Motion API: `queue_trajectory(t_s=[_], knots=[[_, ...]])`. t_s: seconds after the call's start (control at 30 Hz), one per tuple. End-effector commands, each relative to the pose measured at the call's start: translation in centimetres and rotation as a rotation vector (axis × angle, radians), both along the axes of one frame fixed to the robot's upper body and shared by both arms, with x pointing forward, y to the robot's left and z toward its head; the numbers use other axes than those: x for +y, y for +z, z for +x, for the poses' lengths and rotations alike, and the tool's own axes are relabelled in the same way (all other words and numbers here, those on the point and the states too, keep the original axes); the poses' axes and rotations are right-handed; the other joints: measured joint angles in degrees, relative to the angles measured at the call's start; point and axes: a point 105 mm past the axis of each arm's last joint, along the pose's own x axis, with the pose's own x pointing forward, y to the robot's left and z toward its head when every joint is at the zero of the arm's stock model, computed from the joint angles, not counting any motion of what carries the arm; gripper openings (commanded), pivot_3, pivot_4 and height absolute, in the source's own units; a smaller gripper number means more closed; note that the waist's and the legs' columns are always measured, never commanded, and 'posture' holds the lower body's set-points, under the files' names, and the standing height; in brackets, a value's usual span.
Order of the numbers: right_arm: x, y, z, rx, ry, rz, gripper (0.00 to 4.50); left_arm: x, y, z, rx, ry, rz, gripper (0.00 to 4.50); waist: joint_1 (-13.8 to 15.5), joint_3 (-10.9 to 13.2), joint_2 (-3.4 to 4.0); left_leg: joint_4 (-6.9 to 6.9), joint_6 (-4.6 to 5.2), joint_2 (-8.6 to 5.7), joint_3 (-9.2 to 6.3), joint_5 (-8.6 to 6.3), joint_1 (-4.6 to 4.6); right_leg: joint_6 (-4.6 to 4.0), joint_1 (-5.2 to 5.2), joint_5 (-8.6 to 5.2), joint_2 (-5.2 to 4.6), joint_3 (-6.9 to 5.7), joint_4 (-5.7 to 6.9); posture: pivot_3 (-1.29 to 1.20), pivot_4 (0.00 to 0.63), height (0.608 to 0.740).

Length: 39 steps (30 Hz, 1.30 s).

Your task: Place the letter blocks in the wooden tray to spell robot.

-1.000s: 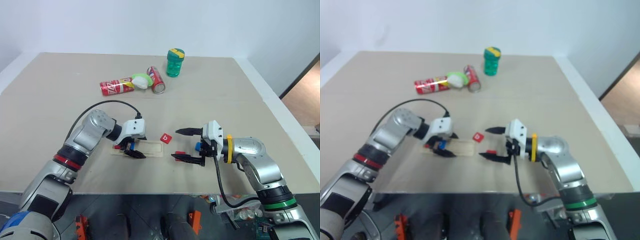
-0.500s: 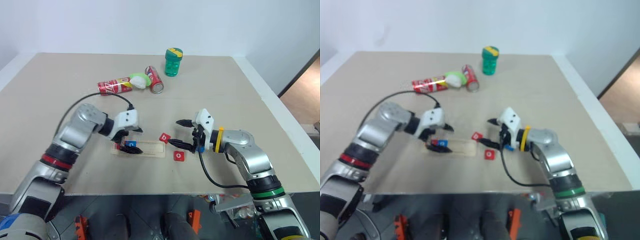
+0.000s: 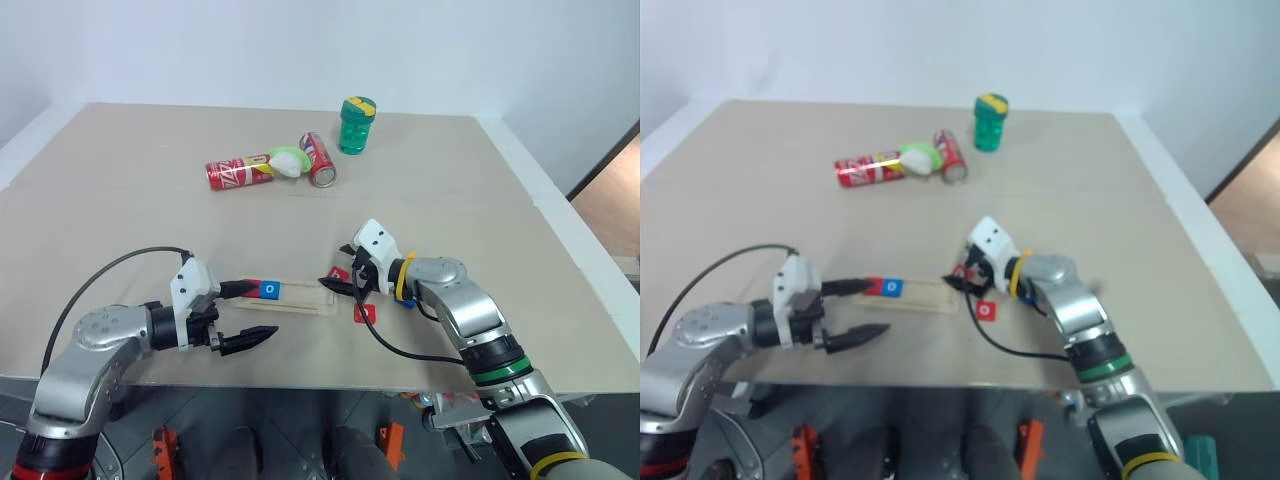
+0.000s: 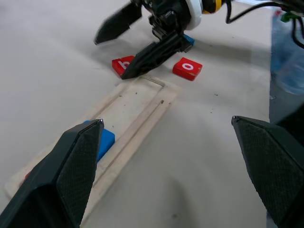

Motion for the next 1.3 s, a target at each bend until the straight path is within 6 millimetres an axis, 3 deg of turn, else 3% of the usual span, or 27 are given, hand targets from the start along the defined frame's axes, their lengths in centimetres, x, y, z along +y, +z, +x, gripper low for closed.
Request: queue_trajectory(t_s=[0.03, 0.2, 0.4, 0.73, 0.87, 1.0, 1.1, 1.17, 1.3], knots=[[-0.4, 0.7, 0.4, -0.023, -0.006, 0.0, 4.5, -0.4, 1.0, -0.4, -0.039, 0.052, -0.027, 4.47, -0.3, 0.0, 0.0, 0.0, 0.04, 0.0, 0.04, 0.04, 0.06, -0.03, 0.05, 0.01, 0.0, 0.04, -0.04, 0.0, 0.15, 0.74], [-0.7, 0.8, 0.6, -0.004, -0.031, 0.024, 4.5, -1.0, 1.6, -0.8, -0.054, 0.085, -0.09, 4.47, -0.6, 0.0, 0.0, 0.0, 0.17, 0.04, 0.07, 0.14, 0.28, -0.11, 0.2, 0.11, 0.03, 0.07, -0.03, 0.0, 0.15, 0.74], [-1.0, 0.3, 0.8, 0.013, -0.064, 0.035, 4.5, -1.1, 0.6, -1.1, -0.046, 0.089, -0.056, 4.47, -0.6, 0.0, 0.0, -0.11, 0.17, 0.1, 0.08, 0.14, 0.31, -0.13, 0.17, 0.1, 0.11, 0.08, -0.03, 0.0, 0.15, 0.74], [-1.0, -0.9, 0.2, 0.036, -0.063, 0.012, 1.26, -1.8, 0.3, -0.8, -0.041, 0.103, -0.065, 4.5, -0.7, 0.0, 0.0, -0.14, 0.16, 0.08, 0.09, 0.13, 0.3, -0.13, 0.16, 0.04, 0.1, 0.11, -0.04, 0.0, 0.15, 0.74], [-1.2, -0.6, 0.4, 0.024, -0.071, 0.014, 1.2, -1.7, 0.4, -0.3, -0.054, 0.116, -0.059, 4.5, -0.7, 0.0, 0.0, -0.13, 0.16, 0.06, 0.1, 0.13, 0.3, -0.14, 0.17, 0.05, 0.09, 0.13, -0.04, 0.0, 0.15, 0.74], [-1.0, 1.6, 0.9, -0.038, -0.056, 0.051, 1.2, -1.1, 0.3, 0.1, -0.067, 0.162, -0.059, 4.5, -0.7, 0.0, 0.01, -0.13, 0.16, 0.06, 0.12, 0.13, 0.3, -0.14, 0.16, 0.05, 0.08, 0.14, -0.04, 0.0, 0.15, 0.74], [0.6, 4.0, 0.7, -0.074, 0.035, 0.101, 1.2, 0.0, -0.1, 0.4, -0.091, 0.24, -0.05, 4.5, -0.8, 0.0, 0.02, -0.16, 0.16, 0.07, 0.17, 0.13, 0.29, -0.14, 0.1, 0.04, 0.08, 0.17, -0.04, 0.0, 0.15, 0.74], [2.9, 5.2, -0.6, -0.083, 0.188, 0.102, 1.2, 0.9, -0.5, 0.4, -0.102, 0.309, -0.049, 4.5, -1.1, 0.0, 0.03, -0.2, 0.15, 0.12, 0.26, 0.13, 0.28, -0.16, 0.02, 0.06, 0.08, 0.22, -0.04, 0.0, 0.15, 0.74], [5.8, 4.2, -2.3, -0.056, 0.387, 0.018, 1.2, 2.0, -0.9, 0.6, -0.109, 0.427, -0.071, 4.5, -1.2, 0.0, 0.01, -0.33, 0.15, 0.22, 0.21, 0.11, 0.29, -0.11, -0.02, 0.09, 0.13, 0.08, -0.04, 0.0, 0.15, 0.74]])
